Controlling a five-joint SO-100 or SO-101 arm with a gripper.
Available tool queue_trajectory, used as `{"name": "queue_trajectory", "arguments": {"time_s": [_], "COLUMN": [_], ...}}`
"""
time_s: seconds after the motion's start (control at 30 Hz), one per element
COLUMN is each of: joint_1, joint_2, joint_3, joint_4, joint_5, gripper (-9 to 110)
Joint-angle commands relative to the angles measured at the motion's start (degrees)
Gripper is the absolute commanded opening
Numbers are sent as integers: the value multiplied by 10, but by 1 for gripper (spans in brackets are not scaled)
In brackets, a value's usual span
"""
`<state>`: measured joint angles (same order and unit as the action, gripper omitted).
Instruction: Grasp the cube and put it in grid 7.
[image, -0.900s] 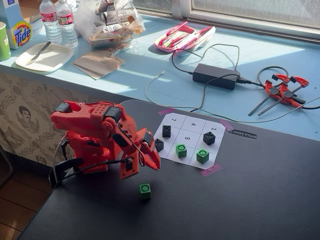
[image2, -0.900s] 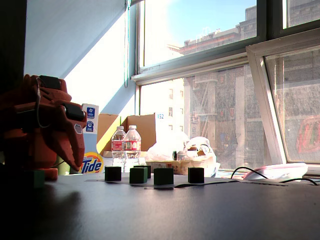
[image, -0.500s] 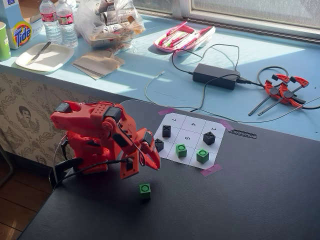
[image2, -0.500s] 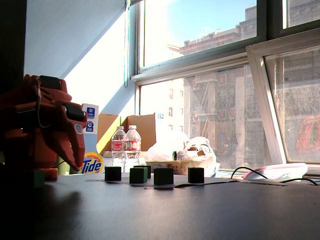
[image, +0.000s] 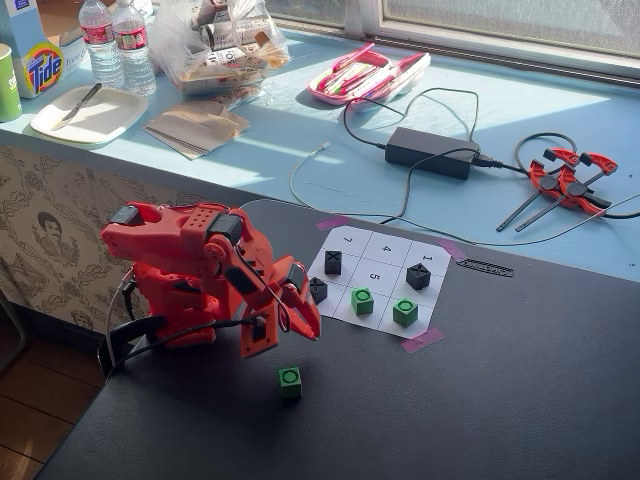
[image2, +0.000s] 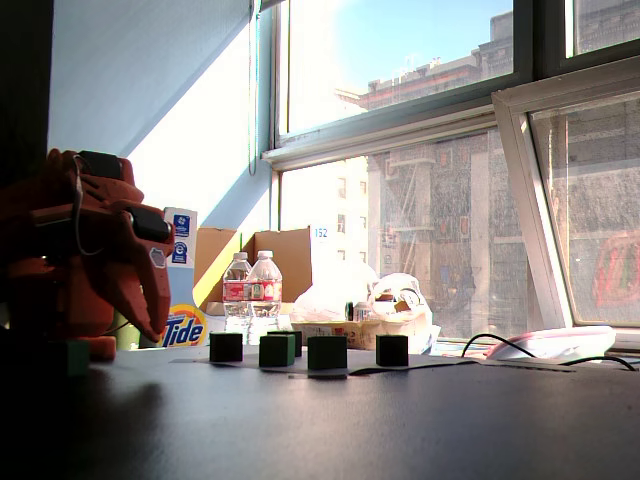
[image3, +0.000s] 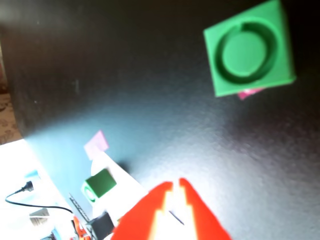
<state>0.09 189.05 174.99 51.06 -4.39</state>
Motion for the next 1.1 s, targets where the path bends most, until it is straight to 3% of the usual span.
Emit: {"name": "queue_trajectory", "arguments": {"time_s": [0.0, 0.93, 1.07], "joint_1": [-14, -19, 0], "joint_2": [2, 2, -32], "joint_3": [25, 25, 1], "joint_4": [-9, -10, -31], "joint_5": [-19, -21, -65], "gripper": [1, 0, 0]}}
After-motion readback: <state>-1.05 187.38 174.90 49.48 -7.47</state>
